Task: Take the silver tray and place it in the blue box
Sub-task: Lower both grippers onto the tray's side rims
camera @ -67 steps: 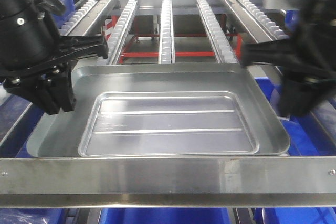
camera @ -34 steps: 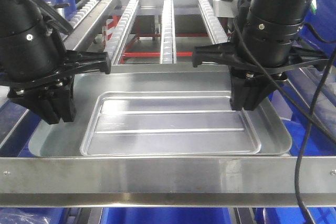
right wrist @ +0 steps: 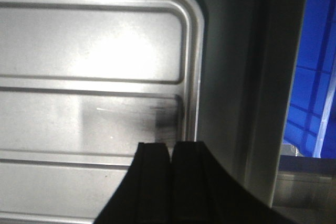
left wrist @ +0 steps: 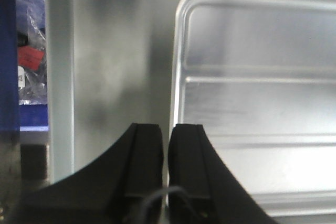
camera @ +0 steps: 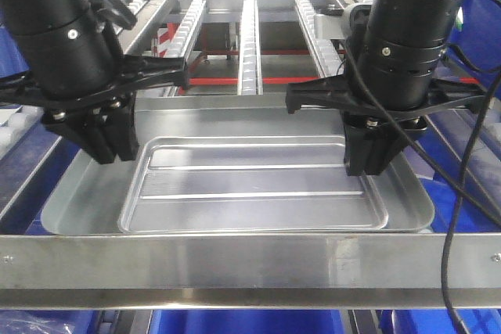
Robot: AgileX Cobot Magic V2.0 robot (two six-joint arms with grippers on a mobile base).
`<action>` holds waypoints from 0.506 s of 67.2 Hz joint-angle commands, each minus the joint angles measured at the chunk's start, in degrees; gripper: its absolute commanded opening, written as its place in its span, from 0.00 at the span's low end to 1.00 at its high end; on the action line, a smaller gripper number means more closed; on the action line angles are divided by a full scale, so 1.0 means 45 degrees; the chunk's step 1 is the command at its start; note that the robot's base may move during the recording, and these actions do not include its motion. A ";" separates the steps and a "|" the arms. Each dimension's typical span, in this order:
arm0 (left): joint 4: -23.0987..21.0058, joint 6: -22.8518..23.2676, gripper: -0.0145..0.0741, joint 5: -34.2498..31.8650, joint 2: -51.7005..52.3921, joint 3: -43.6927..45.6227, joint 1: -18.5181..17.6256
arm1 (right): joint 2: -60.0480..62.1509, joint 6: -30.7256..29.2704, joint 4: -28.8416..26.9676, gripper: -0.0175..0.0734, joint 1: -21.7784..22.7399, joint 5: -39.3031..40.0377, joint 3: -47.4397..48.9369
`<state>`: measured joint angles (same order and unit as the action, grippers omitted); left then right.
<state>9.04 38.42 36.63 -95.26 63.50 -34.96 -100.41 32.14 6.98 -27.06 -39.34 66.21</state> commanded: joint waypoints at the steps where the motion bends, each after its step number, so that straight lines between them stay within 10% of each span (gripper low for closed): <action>1: -0.0028 -0.0006 0.18 -0.0251 0.0261 0.0587 -0.0062 | 0.0504 -0.0182 0.0045 0.26 0.0056 0.0347 0.0396; 34: -0.0472 -0.0539 0.18 -0.0427 -0.0410 0.0654 -0.0316 | 0.0504 -0.0208 0.0056 0.26 0.0210 0.0419 0.0396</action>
<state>6.11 36.07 36.85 -99.31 64.74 -35.94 -100.69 31.74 6.85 -26.59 -39.14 66.35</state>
